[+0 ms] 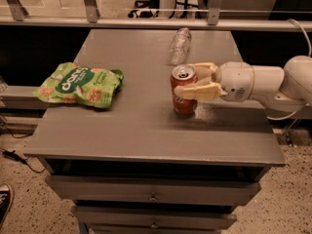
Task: Place coke can upright
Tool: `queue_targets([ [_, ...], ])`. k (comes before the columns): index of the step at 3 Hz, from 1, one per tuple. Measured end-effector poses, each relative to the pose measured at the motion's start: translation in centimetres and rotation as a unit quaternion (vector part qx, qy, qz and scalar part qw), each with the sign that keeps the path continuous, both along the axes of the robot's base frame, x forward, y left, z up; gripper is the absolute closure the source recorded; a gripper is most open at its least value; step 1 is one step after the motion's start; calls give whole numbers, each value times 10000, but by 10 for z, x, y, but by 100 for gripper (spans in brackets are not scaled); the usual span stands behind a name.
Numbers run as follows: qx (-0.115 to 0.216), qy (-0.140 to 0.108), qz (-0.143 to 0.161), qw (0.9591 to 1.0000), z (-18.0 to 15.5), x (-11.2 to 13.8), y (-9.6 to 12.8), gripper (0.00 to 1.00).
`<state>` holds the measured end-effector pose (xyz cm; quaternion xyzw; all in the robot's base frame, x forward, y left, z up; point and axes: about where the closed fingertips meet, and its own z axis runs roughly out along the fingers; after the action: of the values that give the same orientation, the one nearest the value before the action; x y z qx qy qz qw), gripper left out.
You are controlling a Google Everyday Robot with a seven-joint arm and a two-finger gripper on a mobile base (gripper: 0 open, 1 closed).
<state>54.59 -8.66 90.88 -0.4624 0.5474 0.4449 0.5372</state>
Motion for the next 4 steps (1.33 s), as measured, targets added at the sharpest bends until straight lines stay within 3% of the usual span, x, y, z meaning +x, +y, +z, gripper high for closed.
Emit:
queue_targets([
  [1, -11, 85, 19, 10000, -10, -2, -2, 20],
  [2, -34, 131, 13, 9999, -15, -4, -5, 0],
  [4, -374, 29, -23, 9993, -15, -9, -33, 0],
])
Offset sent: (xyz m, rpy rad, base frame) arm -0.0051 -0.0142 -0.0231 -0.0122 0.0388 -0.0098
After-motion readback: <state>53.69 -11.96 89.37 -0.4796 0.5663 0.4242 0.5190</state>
